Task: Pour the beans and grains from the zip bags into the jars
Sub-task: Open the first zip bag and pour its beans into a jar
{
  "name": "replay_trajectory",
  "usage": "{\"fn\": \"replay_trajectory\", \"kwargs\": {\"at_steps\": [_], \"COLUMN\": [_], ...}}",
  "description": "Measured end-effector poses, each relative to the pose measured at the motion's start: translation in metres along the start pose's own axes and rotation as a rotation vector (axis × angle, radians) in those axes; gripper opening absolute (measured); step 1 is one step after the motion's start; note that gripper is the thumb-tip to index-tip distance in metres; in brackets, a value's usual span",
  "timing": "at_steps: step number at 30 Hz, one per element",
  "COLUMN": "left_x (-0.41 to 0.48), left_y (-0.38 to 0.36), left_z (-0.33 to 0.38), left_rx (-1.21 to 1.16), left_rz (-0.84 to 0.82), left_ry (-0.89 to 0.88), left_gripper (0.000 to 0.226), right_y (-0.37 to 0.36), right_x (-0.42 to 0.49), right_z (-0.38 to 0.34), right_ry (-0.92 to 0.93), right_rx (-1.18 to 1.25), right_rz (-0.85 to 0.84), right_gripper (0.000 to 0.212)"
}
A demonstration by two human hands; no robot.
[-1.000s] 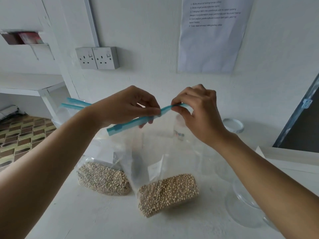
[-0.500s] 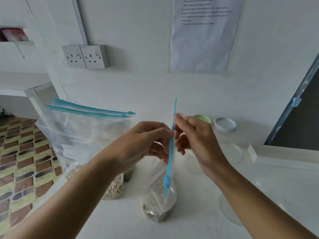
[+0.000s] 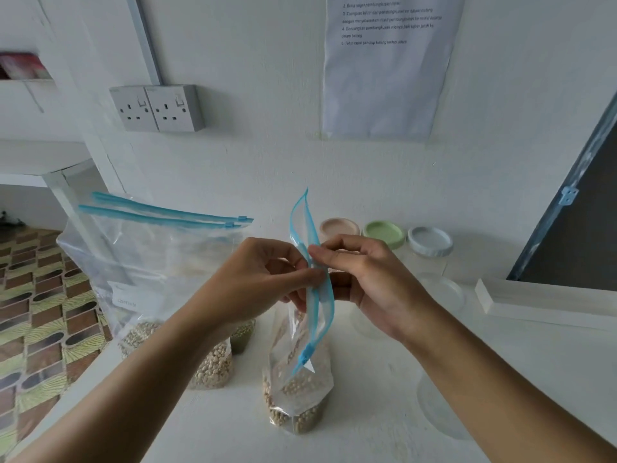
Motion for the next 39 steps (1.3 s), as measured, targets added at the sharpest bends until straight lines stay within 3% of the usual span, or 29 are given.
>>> {"fn": "replay_trajectory", "kwargs": {"at_steps": [4,10,13,16,23,25,29,34,39], "left_x": [-0.005,-0.018,-0.023,-0.026,-0.02,-0.017,-0.011,-0.009,0.0], "left_y": [0.017,0.082,0.092,0.083,0.075,0.076,0.083,0.087,0.087], "left_z": [-0.01,0.0,-0.002,-0.002,0.001,0.001,-0.007,-0.009,-0.014], "left_rx": [-0.027,-0.054,0.003,0.01,-0.021,-0.038,-0.131,-0.157,-0.223], "left_rz": [0.086,0.274,0.275,0.226,0.245,0.265,0.285,0.343,0.31], "left_ry": [0.002,-0.167,-0.226,-0.252,-0.246,-0.236,-0.205,-0.167,-0.122], "left_gripper": [0.011,0.006,0.023,0.006,0.015,0.016,0.011,0.02,0.012], "right_y": [0.016,0.048,0.051,0.038,-0.036,-0.061,-0.09,-0.096,-0.094], "right_x": [0.002,0.002,-0.002,-0.003,0.005,0.005,0.007,0.003,0.013], "right_z": [-0.013,-0.042,-0.054,-0.061,-0.089,-0.088,-0.071,-0.064,-0.059], "right_ry": [0.18,0.358,0.427,0.493,0.741,0.677,0.47,0.399,0.499], "right_rx": [-0.273,-0.543,-0.646,-0.738,-0.909,-0.9,-1.086,-1.114,-0.968], "right_rz": [0.125,0.283,0.254,0.126,-0.346,-0.504,-0.736,-0.819,-0.691], "right_gripper": [0.017,0.025,0.023,0.015,0.016,0.014,0.04,0.045,0.019]}}
Point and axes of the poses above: each hand's wrist, its own x-axis towards the middle knuckle, its own y-axis out of the back of the hand, z = x × y, the point moved 8 cm from there along x, towards the middle knuckle, and after that the axes turned 15 degrees about y, right-handed, at the moved point
